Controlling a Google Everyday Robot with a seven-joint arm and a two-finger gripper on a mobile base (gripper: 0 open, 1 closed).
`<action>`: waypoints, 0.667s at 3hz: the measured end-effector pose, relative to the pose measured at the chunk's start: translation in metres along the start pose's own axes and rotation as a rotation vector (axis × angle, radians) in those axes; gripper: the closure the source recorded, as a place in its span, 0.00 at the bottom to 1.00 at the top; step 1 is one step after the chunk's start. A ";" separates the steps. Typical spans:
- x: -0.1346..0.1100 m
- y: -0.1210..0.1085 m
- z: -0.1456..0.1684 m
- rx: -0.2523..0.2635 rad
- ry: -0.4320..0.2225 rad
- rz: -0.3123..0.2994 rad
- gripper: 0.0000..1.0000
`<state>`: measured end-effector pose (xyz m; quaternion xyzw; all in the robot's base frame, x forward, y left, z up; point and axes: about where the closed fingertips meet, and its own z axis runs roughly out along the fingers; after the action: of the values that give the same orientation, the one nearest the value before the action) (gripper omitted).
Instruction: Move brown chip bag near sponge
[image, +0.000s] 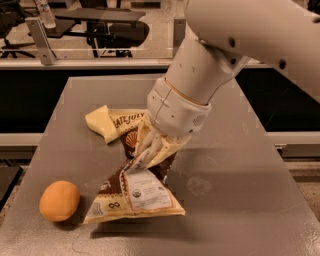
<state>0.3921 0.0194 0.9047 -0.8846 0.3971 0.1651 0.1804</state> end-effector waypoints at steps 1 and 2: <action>0.018 -0.012 0.003 0.010 0.014 0.025 0.82; 0.034 -0.024 0.000 0.029 0.009 0.064 0.58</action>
Offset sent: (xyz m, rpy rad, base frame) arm 0.0656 -0.0159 -0.0148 0.0150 0.0245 -0.1242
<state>0.4317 0.0120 0.8942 -0.8695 0.4283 0.1610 0.1862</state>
